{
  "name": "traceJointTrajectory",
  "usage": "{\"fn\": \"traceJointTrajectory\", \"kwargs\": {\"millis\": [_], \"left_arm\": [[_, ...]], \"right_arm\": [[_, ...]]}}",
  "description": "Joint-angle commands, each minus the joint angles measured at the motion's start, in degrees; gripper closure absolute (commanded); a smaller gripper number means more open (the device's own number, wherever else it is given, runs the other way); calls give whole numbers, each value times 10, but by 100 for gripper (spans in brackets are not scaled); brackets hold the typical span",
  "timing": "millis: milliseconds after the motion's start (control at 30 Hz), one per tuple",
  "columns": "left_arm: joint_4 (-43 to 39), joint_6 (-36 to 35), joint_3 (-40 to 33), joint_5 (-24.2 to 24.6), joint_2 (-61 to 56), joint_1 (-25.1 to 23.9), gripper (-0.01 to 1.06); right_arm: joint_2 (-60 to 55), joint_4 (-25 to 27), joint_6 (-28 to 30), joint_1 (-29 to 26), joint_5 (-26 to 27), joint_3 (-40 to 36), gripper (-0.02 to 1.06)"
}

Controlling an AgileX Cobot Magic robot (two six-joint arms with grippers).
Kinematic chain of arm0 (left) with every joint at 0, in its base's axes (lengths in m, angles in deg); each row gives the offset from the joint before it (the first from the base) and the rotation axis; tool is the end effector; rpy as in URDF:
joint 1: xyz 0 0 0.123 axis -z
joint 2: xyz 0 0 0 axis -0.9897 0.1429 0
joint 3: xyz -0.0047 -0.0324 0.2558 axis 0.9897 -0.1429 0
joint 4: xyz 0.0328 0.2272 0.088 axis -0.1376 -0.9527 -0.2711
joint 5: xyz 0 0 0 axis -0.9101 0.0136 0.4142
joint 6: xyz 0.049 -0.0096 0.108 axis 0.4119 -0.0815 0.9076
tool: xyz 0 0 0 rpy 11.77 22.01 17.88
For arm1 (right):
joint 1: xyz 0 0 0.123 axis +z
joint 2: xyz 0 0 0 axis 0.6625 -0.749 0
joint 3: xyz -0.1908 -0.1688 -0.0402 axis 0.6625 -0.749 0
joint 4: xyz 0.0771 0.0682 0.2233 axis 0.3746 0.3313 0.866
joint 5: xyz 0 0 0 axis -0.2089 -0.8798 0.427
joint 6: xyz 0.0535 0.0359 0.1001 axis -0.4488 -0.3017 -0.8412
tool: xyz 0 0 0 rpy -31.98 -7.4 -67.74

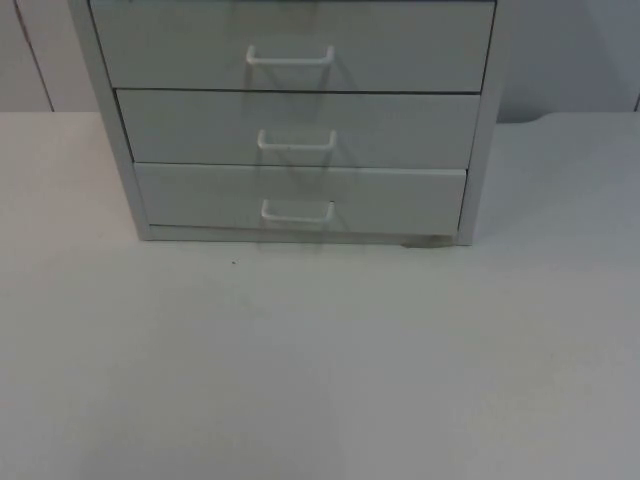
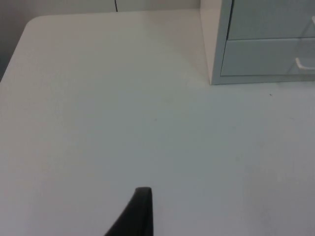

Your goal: Open the drawer with the left hand, place the block into the drawer with the right hand, then close the drawer with the left hand.

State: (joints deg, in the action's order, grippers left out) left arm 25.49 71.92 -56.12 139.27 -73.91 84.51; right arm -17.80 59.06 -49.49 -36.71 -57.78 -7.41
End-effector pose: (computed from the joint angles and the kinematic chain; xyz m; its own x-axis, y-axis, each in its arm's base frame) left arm 0.0411 -0.0019 0.2590 -0.4810 0.0106 -0.8766 0.0418 0.9991 -0.0108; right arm 0.0385 0.0040 0.2652 -0.4613 -0.0725 -0.8843 -0.1049 0.9941 -0.0268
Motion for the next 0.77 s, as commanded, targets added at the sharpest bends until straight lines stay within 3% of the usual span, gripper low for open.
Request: {"fn": "traceJointTrajectory", "kwargs": {"millis": [0,133,600,733], "left_arm": [[9,1,-4,-7,-2,-2,0],[9,1,-4,-7,-2,-2,0],[9,1,-4,-7,-2,-3,0],[9,1,-4,-7,-2,-42,0]], "right_arm": [[2,-1,-2,-27,8,-4,-1],[2,-1,-2,-54,8,-4,-1],[2,-1,-2,-54,8,-4,-1],[2,-1,-2,-54,8,-4,-1]]}}
